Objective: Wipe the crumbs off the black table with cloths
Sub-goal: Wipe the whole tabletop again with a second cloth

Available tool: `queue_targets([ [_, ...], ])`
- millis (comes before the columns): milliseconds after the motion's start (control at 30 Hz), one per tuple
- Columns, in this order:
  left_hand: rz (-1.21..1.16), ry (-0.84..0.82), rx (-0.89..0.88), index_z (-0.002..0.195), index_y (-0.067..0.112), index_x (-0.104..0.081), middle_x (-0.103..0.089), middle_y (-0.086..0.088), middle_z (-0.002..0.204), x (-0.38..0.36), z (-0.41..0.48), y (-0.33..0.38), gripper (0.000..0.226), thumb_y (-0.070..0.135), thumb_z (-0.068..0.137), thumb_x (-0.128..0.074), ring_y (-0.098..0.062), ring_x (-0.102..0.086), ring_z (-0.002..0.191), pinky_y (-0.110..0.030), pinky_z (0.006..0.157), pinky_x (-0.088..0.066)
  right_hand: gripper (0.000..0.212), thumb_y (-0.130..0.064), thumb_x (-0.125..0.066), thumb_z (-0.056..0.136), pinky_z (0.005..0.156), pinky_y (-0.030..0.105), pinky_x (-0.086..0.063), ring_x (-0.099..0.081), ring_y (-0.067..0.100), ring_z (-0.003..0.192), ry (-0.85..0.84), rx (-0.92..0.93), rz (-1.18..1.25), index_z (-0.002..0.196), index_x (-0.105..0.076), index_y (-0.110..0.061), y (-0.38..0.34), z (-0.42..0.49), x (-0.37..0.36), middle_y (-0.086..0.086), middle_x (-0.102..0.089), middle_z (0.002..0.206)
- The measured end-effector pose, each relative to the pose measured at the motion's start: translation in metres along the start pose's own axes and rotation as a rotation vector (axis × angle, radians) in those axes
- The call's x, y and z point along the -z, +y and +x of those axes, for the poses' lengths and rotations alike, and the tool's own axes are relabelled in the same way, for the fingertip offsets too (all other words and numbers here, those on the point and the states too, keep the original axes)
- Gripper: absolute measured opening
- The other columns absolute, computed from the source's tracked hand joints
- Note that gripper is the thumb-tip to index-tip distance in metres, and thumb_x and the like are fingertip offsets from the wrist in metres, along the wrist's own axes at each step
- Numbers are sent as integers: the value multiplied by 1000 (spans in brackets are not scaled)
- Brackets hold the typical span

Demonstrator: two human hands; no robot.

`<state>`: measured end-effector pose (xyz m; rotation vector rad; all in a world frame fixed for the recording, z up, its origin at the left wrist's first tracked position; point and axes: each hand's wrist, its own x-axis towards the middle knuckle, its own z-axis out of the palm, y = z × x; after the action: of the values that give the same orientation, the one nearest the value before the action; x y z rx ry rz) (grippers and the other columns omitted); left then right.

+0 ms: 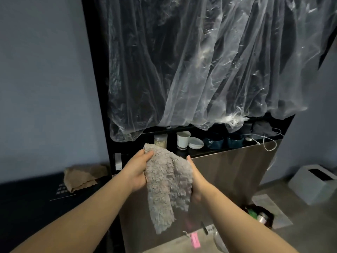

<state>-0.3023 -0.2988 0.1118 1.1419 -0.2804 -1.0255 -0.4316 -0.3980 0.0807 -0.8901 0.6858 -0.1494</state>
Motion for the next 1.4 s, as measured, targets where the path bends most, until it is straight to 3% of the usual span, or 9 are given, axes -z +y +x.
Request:
queue_targets([
  [133,152,46,-82,135,21,-42,-63,-11,117,14,16,9,43,2,97,-47,-28,-63,102,-46,85,-52,60,-62,-48,85,78,43,-51,-69,29,86,53,116,209,111,-66,-10,-27,18,-2,14,-72,96],
  [233,385,61,-52,146,33,-29,-58,-4,128,26,19,4,68,1,92,-55,-26,-62,108,-48,92,-50,64,-28,-76,76,77,36,-54,-65,20,90,111,221,-179,133,-47,-20,-39,35,7,4,-62,112],
  [400,770,350,-256,134,17,-40,-62,-3,102,31,17,1,50,6,90,-61,-18,-63,87,-35,80,-52,59,5,-65,82,51,10,-45,-56,3,72,120,454,-523,132,-47,-22,-42,38,6,-2,-54,107],
  [633,1054,400,-375,137,31,-41,-59,1,113,41,3,1,62,10,85,-68,-15,-57,89,-22,75,-44,40,-9,-67,77,57,9,-36,-49,9,76,85,613,-1129,114,-63,-23,-36,53,-1,-5,-51,87],
  [767,1379,423,-346,99,26,-65,-64,8,93,56,-8,5,21,21,80,-73,-11,-58,88,-22,74,-42,21,-34,-70,75,94,32,-32,-35,17,113,243,672,-1363,95,-65,-37,-30,57,-6,-11,-43,111],
  [900,870,488,-369,80,22,-59,-59,-1,83,71,-19,13,9,17,81,-67,-19,-54,81,-32,72,-44,15,-26,-72,71,78,32,-45,-53,16,89,82,578,-947,72,-58,-28,-27,53,-27,-10,-56,88],
  [1033,312,332,-194,114,15,-50,-62,-9,108,80,-36,18,24,16,92,-59,-22,-62,94,-37,77,-51,12,-10,-67,83,57,25,-50,-63,18,67,-63,438,-416,88,-56,-12,-14,48,-59,3,-64,78],
  [1233,368,244,-77,110,18,-53,-65,-1,100,118,-59,20,33,-4,86,-60,-19,-61,97,-43,94,-49,14,-10,-62,88,78,41,-55,-66,26,89,-4,399,-258,99,-55,-16,8,56,-101,12,-66,102],
  [1400,137,200,35,109,33,-47,-65,-8,111,152,-60,31,16,20,100,-45,-31,-61,106,-54,89,-49,20,1,-56,89,75,38,-54,-64,19,80,-20,518,-255,94,-55,-18,30,63,-141,6,-64,91],
])
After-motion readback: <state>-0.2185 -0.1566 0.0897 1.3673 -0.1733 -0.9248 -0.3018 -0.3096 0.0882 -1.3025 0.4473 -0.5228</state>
